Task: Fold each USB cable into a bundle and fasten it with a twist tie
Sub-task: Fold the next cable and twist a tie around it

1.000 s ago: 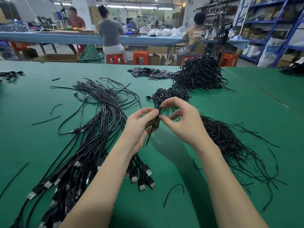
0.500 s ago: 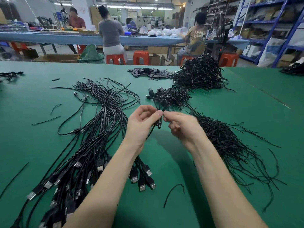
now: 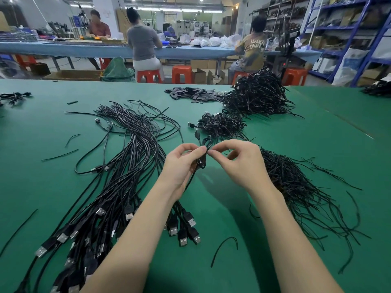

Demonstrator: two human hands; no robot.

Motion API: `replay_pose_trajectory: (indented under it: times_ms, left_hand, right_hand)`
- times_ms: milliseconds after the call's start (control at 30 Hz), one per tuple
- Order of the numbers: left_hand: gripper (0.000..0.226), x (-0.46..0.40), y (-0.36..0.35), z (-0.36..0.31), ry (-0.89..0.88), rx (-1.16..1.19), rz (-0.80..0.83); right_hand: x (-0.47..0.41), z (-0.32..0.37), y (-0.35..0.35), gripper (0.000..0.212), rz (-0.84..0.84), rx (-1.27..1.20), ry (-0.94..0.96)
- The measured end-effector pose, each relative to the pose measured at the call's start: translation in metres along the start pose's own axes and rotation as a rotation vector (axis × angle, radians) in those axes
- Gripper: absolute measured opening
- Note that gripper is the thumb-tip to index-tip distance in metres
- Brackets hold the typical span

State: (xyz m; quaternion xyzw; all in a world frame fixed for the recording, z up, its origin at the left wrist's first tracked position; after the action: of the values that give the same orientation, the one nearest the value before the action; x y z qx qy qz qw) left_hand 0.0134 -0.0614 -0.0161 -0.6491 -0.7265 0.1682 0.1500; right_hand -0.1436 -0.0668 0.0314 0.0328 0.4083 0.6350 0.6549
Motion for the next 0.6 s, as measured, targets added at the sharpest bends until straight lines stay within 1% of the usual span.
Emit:
replay_pose_trajectory:
  times_ms: [33, 67, 100, 133, 167, 200, 233, 267, 333, 400, 500, 600]
  left_hand:
    - [0.015, 0.001, -0.001, -0.001, -0.014, -0.004, 0.016]
    - [0.016, 0.002, -0.002, -0.002, -0.033, -0.010, 0.031]
    - [0.016, 0.003, -0.005, -0.003, -0.053, -0.015, 0.046]
    - [0.016, 0.004, -0.007, -0.004, -0.067, -0.017, 0.060]
    - [0.016, 0.004, -0.009, -0.005, -0.072, -0.017, 0.066]
    - [0.015, 0.004, -0.009, -0.004, -0.069, -0.010, 0.062]
    - [0.015, 0.003, -0.008, -0.004, -0.059, 0.004, 0.049]
    - [0.014, 0.002, -0.006, -0.003, -0.045, 0.024, 0.029]
    - [0.013, 0.000, 0.001, -0.001, -0.018, 0.058, -0.007]
    - [0.013, -0.003, 0.007, 0.000, 0.001, 0.060, -0.015]
    - [0.012, -0.004, 0.006, 0.002, 0.019, 0.058, 0.001]
    - [0.012, -0.004, 0.006, 0.002, 0.022, 0.076, 0.004]
  right_hand:
    - [-0.001, -0.008, -0.003, 0.009, 0.017, -0.153, -0.115]
    - [0.000, -0.019, -0.011, 0.011, 0.068, -0.405, -0.313]
    - [0.007, -0.024, -0.025, 0.012, 0.171, -0.722, -0.547]
    - [0.016, -0.022, -0.037, 0.013, 0.256, -0.981, -0.736]
    - [0.021, -0.021, -0.041, 0.012, 0.290, -1.109, -0.817]
    - [0.022, -0.020, -0.042, 0.011, 0.295, -1.112, -0.805]
    - [0.018, -0.020, -0.036, 0.006, 0.268, -1.002, -0.703]
    - [0.013, -0.018, -0.026, 0.005, 0.211, -0.829, -0.537]
    - [0.005, -0.008, -0.004, 0.016, 0.079, -0.450, -0.197]
    - [0.003, 0.000, 0.004, 0.020, 0.032, -0.189, 0.009]
    - [0.004, 0.001, 0.007, 0.021, 0.008, -0.032, 0.105]
    - [0.006, 0.001, 0.007, 0.013, -0.023, -0.033, 0.143]
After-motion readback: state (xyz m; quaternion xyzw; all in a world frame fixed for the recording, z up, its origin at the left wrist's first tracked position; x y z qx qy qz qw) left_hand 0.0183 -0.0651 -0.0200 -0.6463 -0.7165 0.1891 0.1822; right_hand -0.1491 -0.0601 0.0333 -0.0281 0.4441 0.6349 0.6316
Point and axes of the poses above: each hand's wrist, its own x-axis away from the middle knuckle, its own y-axis out of the back of the hand, z = x × y, the point moved 7 cm from there along -x, towards the middle knuckle
